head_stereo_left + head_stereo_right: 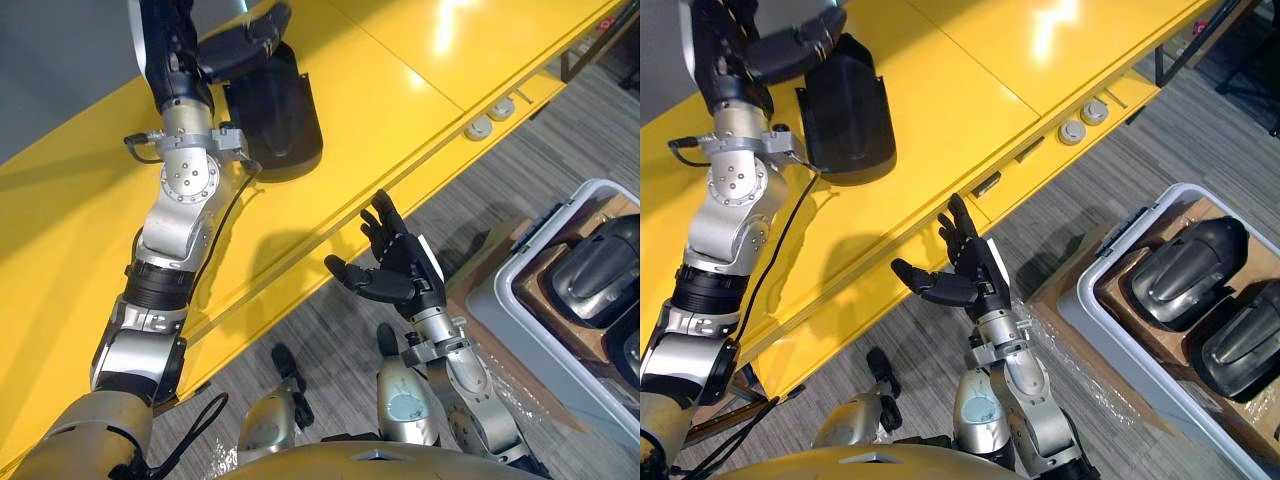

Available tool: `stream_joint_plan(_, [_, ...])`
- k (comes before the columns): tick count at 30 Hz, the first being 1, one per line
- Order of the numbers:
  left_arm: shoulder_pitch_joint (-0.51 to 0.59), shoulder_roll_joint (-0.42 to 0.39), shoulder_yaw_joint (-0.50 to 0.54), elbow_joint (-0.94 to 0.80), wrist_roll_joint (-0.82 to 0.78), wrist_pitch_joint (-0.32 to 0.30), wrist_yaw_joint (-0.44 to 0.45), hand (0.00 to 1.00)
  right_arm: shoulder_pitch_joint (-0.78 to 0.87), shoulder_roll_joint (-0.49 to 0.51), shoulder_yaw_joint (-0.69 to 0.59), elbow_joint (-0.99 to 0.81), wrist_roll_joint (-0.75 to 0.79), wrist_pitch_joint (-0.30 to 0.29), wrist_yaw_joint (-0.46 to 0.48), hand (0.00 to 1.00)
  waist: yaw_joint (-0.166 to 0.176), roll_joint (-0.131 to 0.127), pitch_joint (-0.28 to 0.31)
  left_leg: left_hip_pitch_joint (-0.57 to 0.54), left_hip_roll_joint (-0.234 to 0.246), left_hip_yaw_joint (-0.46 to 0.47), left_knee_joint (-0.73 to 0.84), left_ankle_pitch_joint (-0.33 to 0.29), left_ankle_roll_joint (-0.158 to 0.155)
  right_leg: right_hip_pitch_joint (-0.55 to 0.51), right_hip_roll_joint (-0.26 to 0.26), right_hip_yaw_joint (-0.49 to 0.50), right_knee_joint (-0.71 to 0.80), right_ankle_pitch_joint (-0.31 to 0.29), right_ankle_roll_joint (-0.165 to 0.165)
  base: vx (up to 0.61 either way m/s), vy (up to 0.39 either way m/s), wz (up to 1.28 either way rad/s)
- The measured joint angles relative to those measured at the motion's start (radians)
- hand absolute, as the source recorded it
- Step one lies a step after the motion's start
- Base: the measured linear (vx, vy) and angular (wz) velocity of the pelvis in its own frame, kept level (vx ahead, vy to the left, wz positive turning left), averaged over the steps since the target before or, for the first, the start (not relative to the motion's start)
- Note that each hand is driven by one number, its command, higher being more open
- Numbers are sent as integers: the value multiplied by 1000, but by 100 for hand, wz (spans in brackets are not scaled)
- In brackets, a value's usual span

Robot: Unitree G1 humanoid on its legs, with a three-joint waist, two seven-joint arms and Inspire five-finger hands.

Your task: Walk over and take three plastic housings, then place them on the shelf

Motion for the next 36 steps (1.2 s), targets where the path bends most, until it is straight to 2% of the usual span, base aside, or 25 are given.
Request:
stream_joint_plan(3, [15, -11, -8, -68, 45, -5, -30, 100, 2, -1, 7, 16, -1, 2, -42, 100, 1, 0, -47, -1, 1, -11, 0, 1, -2, 13, 0, -15, -18, 3, 3, 4, -9, 9])
stream_joint_plan(4, [45, -15, -20, -96, 68, -14, -45, 100, 7, -1, 8, 24, -1, 4, -54, 100, 2, 0, -86, -1, 2, -12, -1, 0, -2, 17, 0, -17, -25, 4, 4, 25, -7, 6])
stream_joint_plan(8, [94, -23, -28, -144, 78, -26, -69, 100, 7, -3, -6, 24, -37, 2, -63, 100, 6, -3, -150, 3, 2, -15, -1, 1, -3, 24, 0, -20, -28, 7, 8, 7, -1, 1])
stream_joint_plan(11, [184, -53, -13, -165, 57, -74, -91, 100, -99, -3, -21, 19, -47, -44, -54, 100, 10, -4, -206, 26, 2, -18, -2, -1, -6, 56, -1, -28, -51, 13, 12, -26, 1, 1])
stream_joint_plan(16, [370, -106, 5, -294, 63, -153, -149, 100, -244, -8, -96, 8, -120, -161, -63, 100, 64, -7, -264, 32, 7, -52, -6, -4, -18, 91, 0, -71, -73, 2, 5, -41, -17, 18])
stream_joint_plan(21, [576, -172, 85, -347, 56, -205, -208, 100, -291, -14, -116, 8, -184, -167, -91, 100, 110, -22, -301, 34, 8, -89, -6, 2, -19, 121, 0, -111, -83, 2, -5, 7, -15, 21])
stream_joint_plan(22, [801, -276, 179, -375, -7, -270, -265, 100, -244, -7, -206, 8, -194, -89, -157, 100, 142, -57, -324, 32, 5, -114, -6, 3, -22, 147, -3, -148, -106, -2, -11, 4, -9, 8])
stream_joint_plan(27, [806, -278, 179, -375, -7, -272, -266, 100, -233, -5, -210, 8, -194, -89, -155, 100, 141, -57, -324, 31, 5, -114, -6, 3, -22, 147, -3, -148, -105, -2, -11, 0, 0, 0])
stream_joint_plan(30, [842, -307, 183, -374, -15, -285, -278, 100, -175, 10, -248, 13, -190, -85, -151, 100, 146, -57, -324, 25, 2, -119, -6, 3, -21, 136, -7, -152, -85, -3, -11, -2, 2, 5])
stream_joint_plan(33, [905, -353, 209, -364, -94, -300, -297, 100, -132, 47, -324, 48, -188, -44, -164, 100, 145, -57, -320, -5, -5, -125, -5, 10, -12, 103, -13, -155, -69, -3, -10, -30, 22, 8])
stream_joint_plan(36, [971, -402, 216, -344, -163, -301, -306, 100, -106, 87, -419, 96, -181, 30, -199, 100, 151, -59, -276, -7, -20, -142, -7, 10, -12, 102, -29, -169, -45, -18, -7, -58, 37, 18])
